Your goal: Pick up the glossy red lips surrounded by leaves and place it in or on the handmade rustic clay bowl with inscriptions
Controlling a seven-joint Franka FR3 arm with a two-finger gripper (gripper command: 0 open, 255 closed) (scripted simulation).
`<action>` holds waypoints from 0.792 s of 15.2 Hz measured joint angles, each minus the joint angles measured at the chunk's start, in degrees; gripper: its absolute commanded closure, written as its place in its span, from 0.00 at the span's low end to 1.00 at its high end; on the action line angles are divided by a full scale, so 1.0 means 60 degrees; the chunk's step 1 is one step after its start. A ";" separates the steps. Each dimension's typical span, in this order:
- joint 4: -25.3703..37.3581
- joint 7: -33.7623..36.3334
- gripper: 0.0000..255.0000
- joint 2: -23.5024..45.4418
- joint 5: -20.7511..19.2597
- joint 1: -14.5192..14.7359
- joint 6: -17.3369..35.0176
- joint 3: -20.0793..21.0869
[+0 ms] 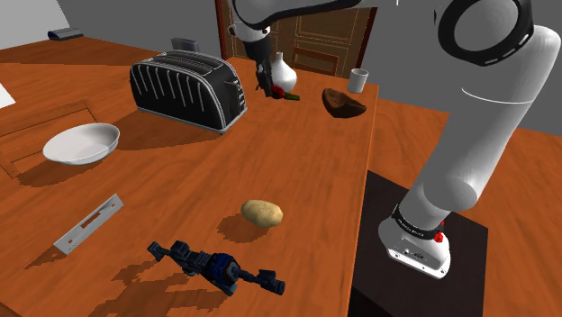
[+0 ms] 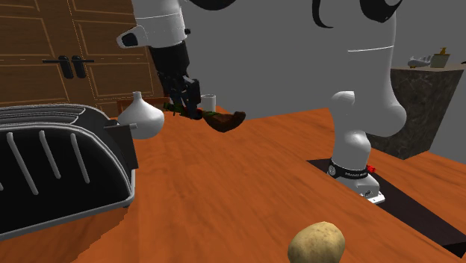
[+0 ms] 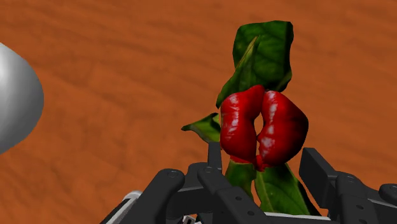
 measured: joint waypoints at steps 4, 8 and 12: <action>-0.0353 -0.0393 1.00 -0.0382 0.0015 -0.0235 0.0064 -0.0168; -0.1232 -0.1197 1.00 -0.1115 0.0006 -0.0710 0.0413 -0.0565; -0.2023 -0.2012 1.00 -0.1763 -0.0056 -0.1148 0.0761 -0.1004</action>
